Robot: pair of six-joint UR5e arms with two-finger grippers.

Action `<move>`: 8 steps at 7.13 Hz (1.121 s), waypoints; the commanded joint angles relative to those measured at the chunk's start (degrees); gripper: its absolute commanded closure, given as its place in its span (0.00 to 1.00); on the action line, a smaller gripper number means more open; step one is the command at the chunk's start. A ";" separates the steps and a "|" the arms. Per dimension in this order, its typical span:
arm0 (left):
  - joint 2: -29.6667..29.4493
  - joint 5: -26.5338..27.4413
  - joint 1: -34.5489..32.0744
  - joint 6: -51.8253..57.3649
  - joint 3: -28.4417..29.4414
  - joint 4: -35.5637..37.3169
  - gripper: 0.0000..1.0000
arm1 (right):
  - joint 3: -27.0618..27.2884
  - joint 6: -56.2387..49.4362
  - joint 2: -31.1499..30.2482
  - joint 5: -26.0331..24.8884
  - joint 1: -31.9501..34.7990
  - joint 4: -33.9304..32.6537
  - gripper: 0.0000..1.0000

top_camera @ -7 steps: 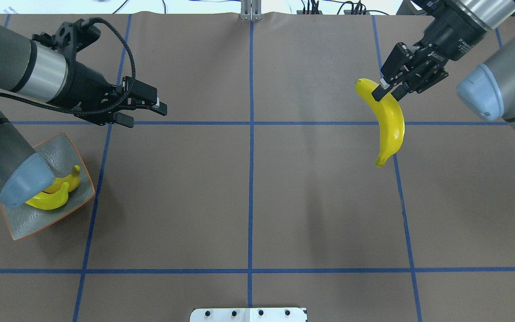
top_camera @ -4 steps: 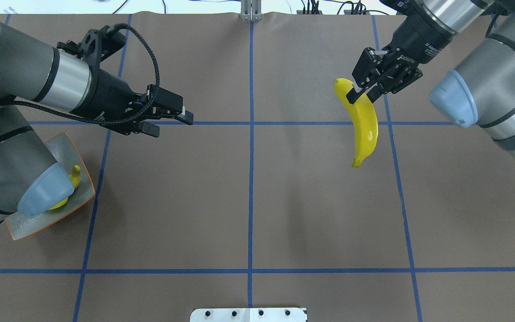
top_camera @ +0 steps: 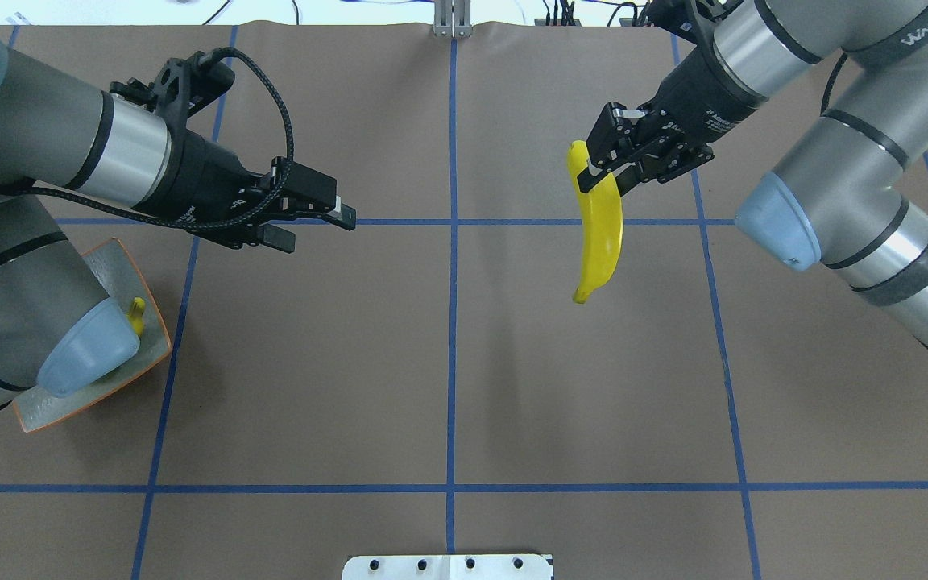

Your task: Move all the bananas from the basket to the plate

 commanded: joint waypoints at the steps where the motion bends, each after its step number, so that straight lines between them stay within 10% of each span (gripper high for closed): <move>1: -0.25 0.08 0.23 -0.01 -0.15 -1.42 0.00 | 0.01 12.85 1.39 -0.72 -2.77 7.78 1.00; 3: -0.43 0.08 0.93 -1.85 -0.15 -2.65 0.00 | -0.07 20.79 2.00 -8.77 -8.39 15.35 1.00; 8: -1.04 0.08 4.08 -7.92 0.46 -14.51 0.00 | -2.88 20.20 4.73 -8.02 -10.88 24.32 1.00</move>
